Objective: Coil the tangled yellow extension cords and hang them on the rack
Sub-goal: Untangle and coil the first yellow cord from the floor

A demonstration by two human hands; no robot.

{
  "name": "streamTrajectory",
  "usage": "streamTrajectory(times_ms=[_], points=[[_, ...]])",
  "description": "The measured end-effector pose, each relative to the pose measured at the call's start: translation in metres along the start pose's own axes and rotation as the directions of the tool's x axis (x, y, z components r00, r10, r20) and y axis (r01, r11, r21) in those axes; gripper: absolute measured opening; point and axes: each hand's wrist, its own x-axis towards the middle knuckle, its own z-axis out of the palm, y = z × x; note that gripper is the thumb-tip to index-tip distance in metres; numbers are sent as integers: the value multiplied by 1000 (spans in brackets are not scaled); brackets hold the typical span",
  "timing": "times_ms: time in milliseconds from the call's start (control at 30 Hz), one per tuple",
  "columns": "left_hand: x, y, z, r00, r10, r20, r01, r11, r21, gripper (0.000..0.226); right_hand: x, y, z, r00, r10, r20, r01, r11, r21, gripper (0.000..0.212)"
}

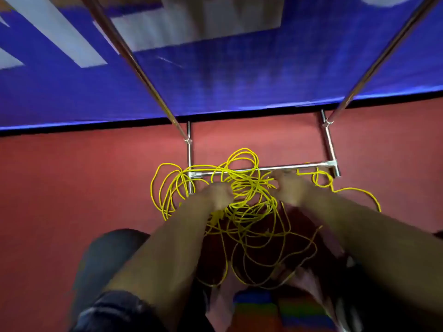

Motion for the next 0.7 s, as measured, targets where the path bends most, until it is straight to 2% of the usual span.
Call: streamTrajectory(times_ms=[67,133,233,433,567,700], points=[[21,-3,14,999,-36,24,35,999,36,30,23,19,28,995,99,3,-99,995,-12,85],[40,-12,24,997,-75,17,74,996,56,34,34,22,46,978,193,74,-189,980,-60,73],[62,-18,44,988,-155,-18,156,984,89,37,49,27,79,978,177,107,-171,983,-68,55],[81,-37,89,938,-345,9,345,938,46,63,65,39,119,966,190,178,-156,969,-190,55],[83,-55,111,930,-367,21,368,927,-69,77,74,27,119,968,169,184,-128,968,-215,53],[88,-59,123,975,-223,-11,220,968,-122,80,80,24,123,960,145,241,-90,970,-225,62]])
